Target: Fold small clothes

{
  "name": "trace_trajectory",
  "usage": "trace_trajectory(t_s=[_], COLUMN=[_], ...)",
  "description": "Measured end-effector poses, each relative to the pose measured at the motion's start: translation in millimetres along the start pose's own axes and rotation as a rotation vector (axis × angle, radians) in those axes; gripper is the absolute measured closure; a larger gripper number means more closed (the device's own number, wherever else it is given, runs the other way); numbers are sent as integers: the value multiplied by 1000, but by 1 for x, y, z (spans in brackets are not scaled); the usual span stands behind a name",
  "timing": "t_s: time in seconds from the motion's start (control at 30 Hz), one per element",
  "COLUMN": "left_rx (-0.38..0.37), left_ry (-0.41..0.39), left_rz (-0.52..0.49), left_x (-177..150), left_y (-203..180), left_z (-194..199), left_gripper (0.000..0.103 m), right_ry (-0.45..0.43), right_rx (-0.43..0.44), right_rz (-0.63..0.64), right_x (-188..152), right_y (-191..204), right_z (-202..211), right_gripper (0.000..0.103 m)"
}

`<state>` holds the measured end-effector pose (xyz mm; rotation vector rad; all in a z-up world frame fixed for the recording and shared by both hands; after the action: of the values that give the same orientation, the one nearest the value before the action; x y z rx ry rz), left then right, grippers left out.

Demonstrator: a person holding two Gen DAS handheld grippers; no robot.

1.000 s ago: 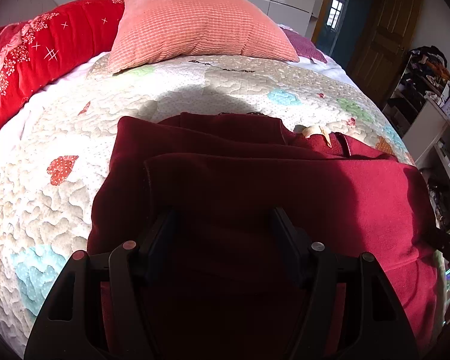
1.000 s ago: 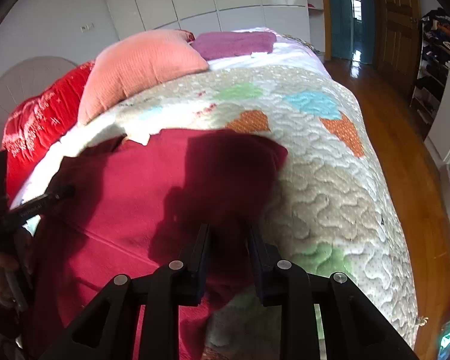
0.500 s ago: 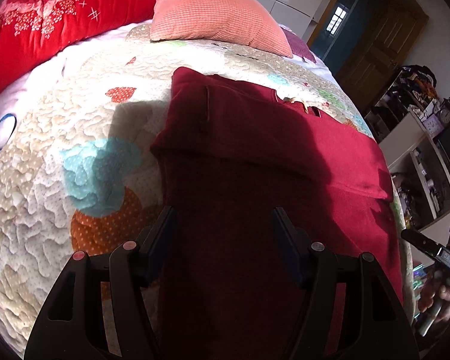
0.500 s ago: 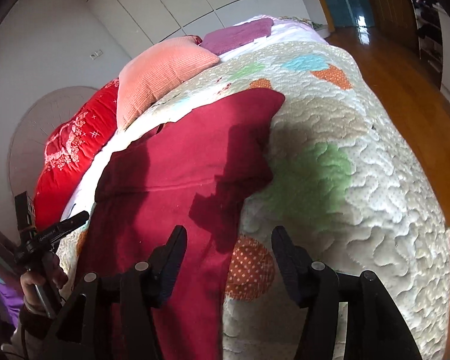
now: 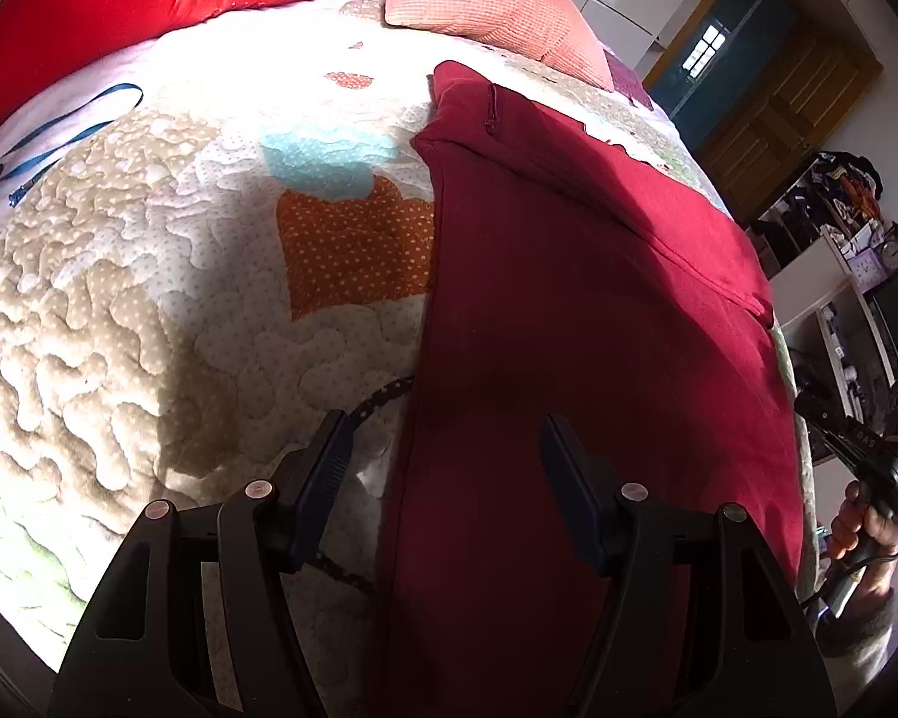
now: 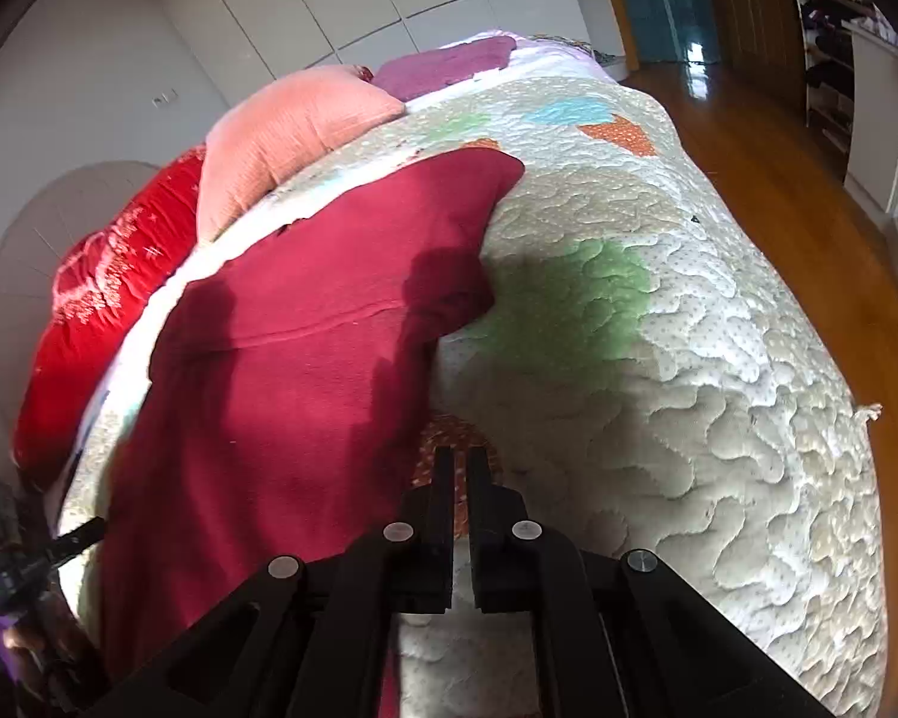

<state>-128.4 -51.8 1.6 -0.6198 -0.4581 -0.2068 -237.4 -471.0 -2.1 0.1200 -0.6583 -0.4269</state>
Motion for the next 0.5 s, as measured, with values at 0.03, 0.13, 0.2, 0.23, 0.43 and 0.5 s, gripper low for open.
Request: trace_trajectory(t_s=[0.03, 0.13, 0.2, 0.23, 0.43, 0.5], left_rx=[-9, -19, -18, -15, 10, 32], left_ry=[-4, 12, 25, 31, 47, 56], left_rz=[8, 13, 0, -5, 2, -19], left_x=[-4, -15, -24, -28, -49, -50], left_y=[1, 2, 2, 2, 1, -3], left_z=[4, 10, 15, 17, 16, 13], left_gripper=[38, 38, 38, 38, 33, 31], right_ry=[4, 49, 110, 135, 136, 138], right_rx=[23, 116, 156, 160, 171, 186], right_rz=[27, 75, 105, 115, 113, 119], right_x=[-7, -38, -64, -75, -117, -119], right_y=[3, 15, 20, 20, 14, 21], right_z=[10, 30, 34, 34, 34, 34], right_gripper=[67, 38, 39, 39, 38, 48])
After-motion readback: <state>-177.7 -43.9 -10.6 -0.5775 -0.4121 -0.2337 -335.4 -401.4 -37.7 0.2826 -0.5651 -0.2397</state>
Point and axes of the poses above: each gripper's, at about its wrist camera, not at the fingertips, and z roughly against the way its jaws point, y to its left, x to its top, the point moved 5 cm from there along -z, roughly the way its jaws point, and after that the axes turned 12 degrees about -x, right-handed, at the moved point
